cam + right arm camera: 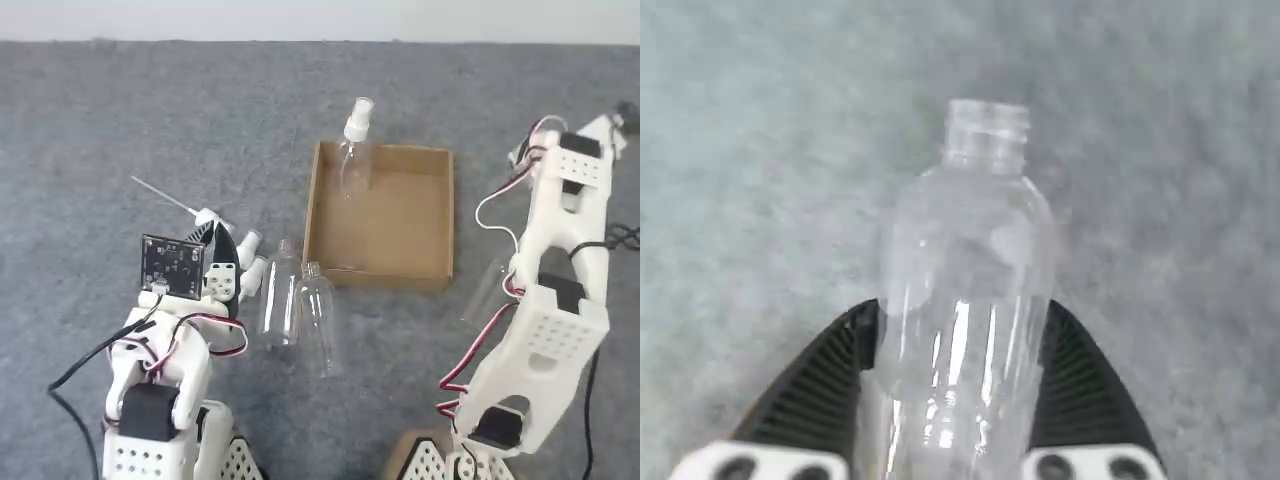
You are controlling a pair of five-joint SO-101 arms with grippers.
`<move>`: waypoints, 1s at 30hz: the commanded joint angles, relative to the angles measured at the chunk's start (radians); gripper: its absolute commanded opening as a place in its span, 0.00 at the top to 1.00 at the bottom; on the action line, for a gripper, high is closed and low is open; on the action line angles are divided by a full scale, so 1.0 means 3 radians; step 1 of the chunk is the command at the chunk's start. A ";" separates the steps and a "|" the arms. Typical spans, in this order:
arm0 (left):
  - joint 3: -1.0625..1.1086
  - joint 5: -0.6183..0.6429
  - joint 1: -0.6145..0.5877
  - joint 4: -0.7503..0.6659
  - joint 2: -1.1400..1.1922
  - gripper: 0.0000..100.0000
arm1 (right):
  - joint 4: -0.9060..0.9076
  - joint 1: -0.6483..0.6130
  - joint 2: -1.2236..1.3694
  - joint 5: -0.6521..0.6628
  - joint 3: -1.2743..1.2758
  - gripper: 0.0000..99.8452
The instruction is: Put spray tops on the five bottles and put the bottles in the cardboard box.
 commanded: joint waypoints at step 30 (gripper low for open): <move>-0.3296 -0.0440 -0.0742 0.1033 0.4593 0.91 | 0.2197 0.1430 -0.0043 0.5166 -0.1130 0.99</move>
